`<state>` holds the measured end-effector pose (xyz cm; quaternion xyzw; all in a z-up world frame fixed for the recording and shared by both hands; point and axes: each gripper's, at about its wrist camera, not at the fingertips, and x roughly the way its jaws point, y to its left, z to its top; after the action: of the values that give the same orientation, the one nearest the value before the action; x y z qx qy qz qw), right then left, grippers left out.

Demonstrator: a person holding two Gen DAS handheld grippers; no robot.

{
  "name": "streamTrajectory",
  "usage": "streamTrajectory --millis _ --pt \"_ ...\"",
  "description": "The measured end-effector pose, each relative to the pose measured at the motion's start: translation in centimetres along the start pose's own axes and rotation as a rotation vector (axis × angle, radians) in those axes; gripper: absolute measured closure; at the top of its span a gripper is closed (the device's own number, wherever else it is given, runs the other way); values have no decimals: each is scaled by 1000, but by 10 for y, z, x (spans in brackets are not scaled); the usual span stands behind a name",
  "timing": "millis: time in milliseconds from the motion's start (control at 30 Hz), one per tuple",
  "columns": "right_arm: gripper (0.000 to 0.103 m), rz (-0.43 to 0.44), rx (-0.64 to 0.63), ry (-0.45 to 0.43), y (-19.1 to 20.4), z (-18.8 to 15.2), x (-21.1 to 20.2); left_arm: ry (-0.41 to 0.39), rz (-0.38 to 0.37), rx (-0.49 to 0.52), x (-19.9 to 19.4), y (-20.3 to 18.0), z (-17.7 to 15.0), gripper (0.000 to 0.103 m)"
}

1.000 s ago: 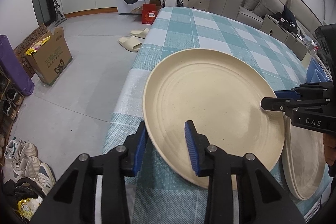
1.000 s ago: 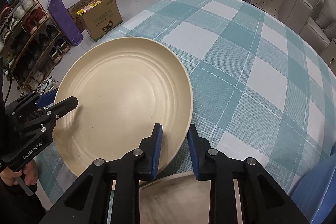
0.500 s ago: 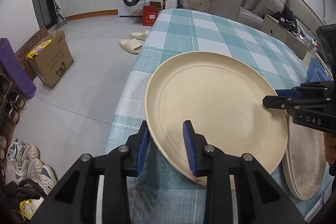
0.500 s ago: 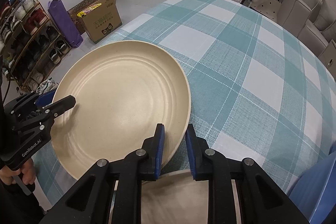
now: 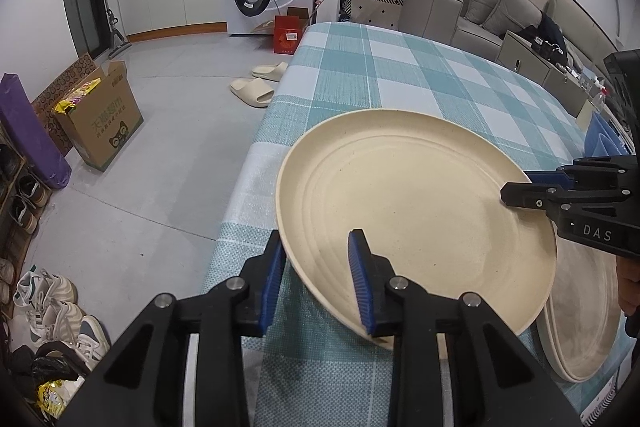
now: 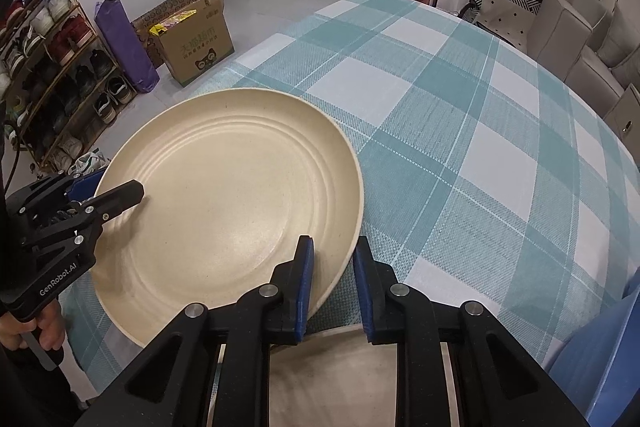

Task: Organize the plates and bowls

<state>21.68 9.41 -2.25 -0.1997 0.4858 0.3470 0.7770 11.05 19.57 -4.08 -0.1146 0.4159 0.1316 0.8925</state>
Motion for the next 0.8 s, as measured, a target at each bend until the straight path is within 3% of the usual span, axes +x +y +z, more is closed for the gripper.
streamTrajectory --millis 800 --pt "82 -30 -9 -83 -2 -6 -33 -62 -7 25 -24 -14 5 73"
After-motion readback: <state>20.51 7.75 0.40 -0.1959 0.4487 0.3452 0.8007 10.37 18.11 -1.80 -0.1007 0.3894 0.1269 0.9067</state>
